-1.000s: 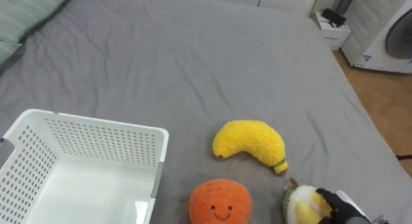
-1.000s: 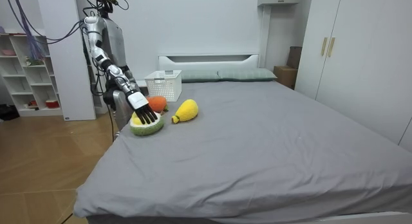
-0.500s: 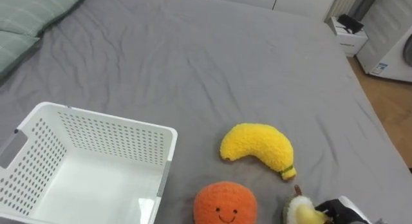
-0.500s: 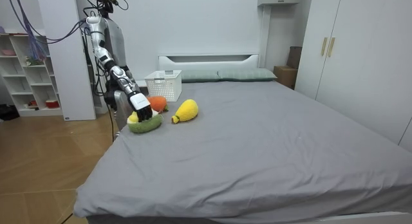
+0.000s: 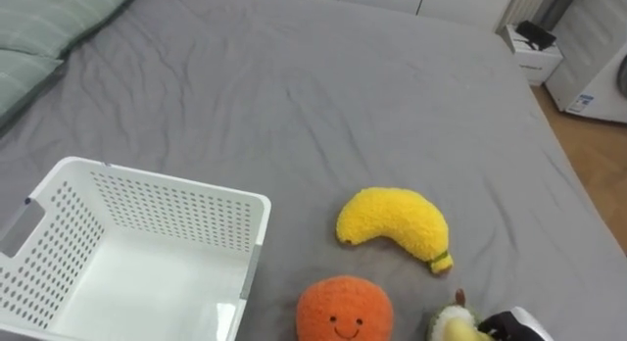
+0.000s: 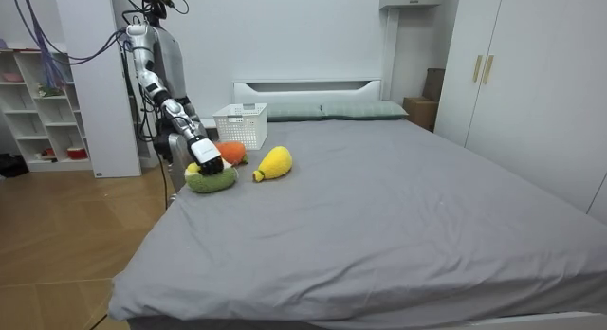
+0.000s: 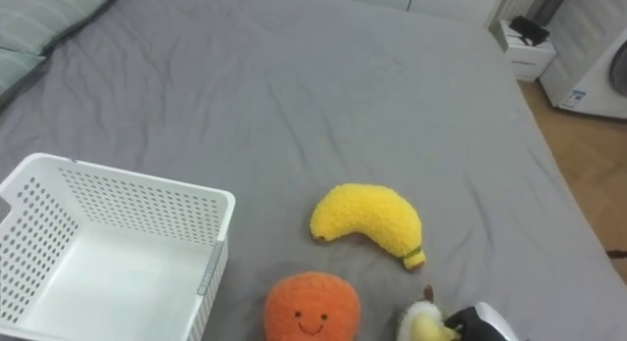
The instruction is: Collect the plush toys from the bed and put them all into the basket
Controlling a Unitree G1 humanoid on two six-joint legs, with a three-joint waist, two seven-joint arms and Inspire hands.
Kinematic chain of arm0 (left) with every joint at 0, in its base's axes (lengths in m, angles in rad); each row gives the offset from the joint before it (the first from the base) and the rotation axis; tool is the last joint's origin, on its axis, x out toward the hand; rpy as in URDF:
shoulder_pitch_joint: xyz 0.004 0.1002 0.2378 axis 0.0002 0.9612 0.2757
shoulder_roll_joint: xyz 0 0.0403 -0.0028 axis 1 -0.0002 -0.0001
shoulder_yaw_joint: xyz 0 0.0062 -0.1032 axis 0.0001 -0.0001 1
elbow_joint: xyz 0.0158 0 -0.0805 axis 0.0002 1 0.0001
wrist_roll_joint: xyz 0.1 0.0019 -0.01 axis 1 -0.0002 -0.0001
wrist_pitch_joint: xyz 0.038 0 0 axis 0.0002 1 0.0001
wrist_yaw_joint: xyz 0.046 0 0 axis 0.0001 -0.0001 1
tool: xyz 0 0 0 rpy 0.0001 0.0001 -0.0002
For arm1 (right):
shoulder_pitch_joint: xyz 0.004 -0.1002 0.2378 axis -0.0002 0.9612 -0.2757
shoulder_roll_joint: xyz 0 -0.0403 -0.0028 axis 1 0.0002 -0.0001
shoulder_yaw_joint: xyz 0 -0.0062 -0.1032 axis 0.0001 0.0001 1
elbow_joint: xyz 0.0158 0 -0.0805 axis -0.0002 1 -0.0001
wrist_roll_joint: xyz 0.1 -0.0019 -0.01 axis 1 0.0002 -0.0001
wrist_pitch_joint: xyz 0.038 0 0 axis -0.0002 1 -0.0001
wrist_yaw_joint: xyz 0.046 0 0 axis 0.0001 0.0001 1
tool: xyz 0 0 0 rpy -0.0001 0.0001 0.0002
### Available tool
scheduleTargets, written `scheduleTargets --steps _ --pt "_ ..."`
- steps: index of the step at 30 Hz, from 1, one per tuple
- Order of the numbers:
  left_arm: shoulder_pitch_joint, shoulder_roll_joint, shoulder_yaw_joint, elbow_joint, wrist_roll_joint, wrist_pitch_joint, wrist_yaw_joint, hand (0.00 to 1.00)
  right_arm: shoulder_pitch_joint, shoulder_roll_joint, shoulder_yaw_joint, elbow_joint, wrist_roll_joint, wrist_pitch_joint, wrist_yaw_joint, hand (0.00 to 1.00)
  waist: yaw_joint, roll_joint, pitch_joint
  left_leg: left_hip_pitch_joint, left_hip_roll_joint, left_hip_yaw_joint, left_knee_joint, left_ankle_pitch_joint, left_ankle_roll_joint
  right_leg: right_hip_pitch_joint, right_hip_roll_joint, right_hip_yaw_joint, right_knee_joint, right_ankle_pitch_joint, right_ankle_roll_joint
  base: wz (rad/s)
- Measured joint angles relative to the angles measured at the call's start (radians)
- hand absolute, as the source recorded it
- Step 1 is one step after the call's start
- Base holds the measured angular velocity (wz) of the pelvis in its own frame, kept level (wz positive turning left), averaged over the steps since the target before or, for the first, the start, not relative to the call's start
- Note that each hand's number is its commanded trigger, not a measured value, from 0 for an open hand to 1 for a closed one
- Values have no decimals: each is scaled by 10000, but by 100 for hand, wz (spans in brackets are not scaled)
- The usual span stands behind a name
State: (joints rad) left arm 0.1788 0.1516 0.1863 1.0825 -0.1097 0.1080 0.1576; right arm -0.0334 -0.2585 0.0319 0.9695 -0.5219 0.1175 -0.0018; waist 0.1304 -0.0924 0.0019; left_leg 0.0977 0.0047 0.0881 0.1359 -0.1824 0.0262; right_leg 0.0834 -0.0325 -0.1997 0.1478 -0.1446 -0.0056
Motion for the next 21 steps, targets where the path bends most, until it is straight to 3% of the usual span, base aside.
scheduleTargets --steps 5,11,17,21 --pt "70 36 206 0 578 6 -162 0 0 1 -360 -177 15 -75 81 100 -172 -23 0 -1 -12 -40 -2 2 3 5 5 13 2 -11 11 1" --pt "110 54 486 -3 634 8 -157 0 200 -3 -1059 -1907 -194 -3 389 100 -491 -27 -6 24 -20 9 -3 5 7 -11 3 75 33 -13 15 -1" --pt "221 73 491 -47 632 8 -194 0 756 -52 -1442 -5898 -125 272 738 100 -780 -41 -11 -2 -12 67 -27 14 8 -136 16 179 67 -13 15 -3" --pt "248 75 517 5 571 -8 -200 0 693 -230 -1452 -8368 567 248 919 100 -928 -80 -6 44 -7 160 -29 14 9 -132 38 267 84 -12 13 -2"
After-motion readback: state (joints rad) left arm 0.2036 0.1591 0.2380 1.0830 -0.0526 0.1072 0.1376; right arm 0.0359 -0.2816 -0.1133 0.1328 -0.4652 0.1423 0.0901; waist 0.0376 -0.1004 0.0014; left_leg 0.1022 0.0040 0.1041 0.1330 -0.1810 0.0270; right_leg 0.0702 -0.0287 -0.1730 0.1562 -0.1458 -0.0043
